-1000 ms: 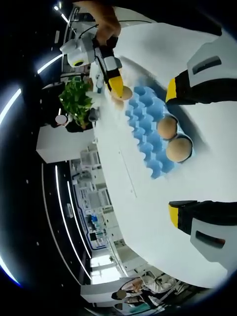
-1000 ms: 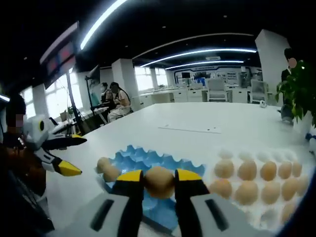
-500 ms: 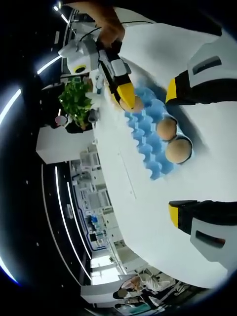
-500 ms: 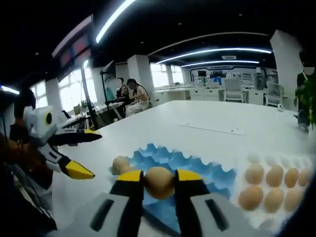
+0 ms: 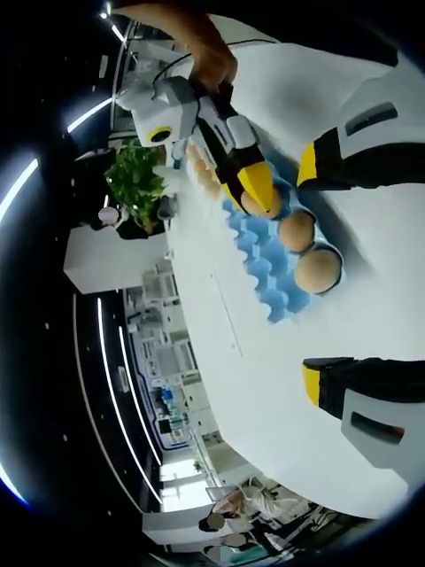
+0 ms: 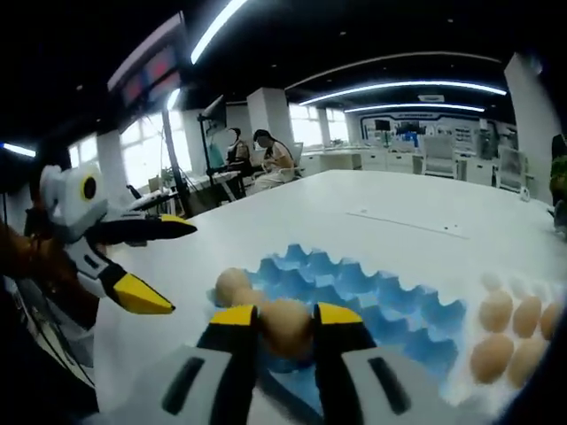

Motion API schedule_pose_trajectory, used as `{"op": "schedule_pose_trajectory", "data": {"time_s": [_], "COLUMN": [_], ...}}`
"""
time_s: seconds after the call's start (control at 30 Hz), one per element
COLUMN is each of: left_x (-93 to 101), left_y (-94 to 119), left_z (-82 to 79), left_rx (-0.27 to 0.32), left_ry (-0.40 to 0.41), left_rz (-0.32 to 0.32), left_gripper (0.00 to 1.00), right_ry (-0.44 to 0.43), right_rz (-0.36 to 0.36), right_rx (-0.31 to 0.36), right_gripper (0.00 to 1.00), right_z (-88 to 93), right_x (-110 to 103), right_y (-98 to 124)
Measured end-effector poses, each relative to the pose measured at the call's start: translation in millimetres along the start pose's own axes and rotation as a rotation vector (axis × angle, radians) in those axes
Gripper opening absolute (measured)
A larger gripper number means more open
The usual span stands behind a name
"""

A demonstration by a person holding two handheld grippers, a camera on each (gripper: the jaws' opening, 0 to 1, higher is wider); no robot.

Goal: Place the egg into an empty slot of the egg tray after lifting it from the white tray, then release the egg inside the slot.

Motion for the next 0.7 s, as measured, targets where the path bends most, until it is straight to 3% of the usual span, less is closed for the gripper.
{"op": "schedule_pose_trajectory", "data": {"time_s": [0.43, 0.7], "left_x": [-0.2, -0.7], "left_y": [-2.4, -4.3], "left_z": [-0.1, -1.5], "left_rx": [0.0, 0.003], "left_ry": [0.002, -0.002], "left_rz": [0.005, 0.007], "left_gripper": [0.77, 0.77], "right_ry": [0.029, 0.118], "right_rz": [-0.026, -0.048], "right_rx": [-0.02, -0.01], "right_gripper": [0.24, 0.25], "right_z": [8.3, 12.4], "right_x": [1.3, -0.3], "right_y": [-1.7, -0.2]}}
Point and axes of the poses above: the point that each gripper's makers call its tool centre point, and the gripper's own axes: y roughly backward along the fingers, x roughly to its right, z roughly out of its underside, the point moved 10 cm from there along y, roughly backward along the fingers, and after that the axes turned 13 degrees about x, right-handed, at the moved point
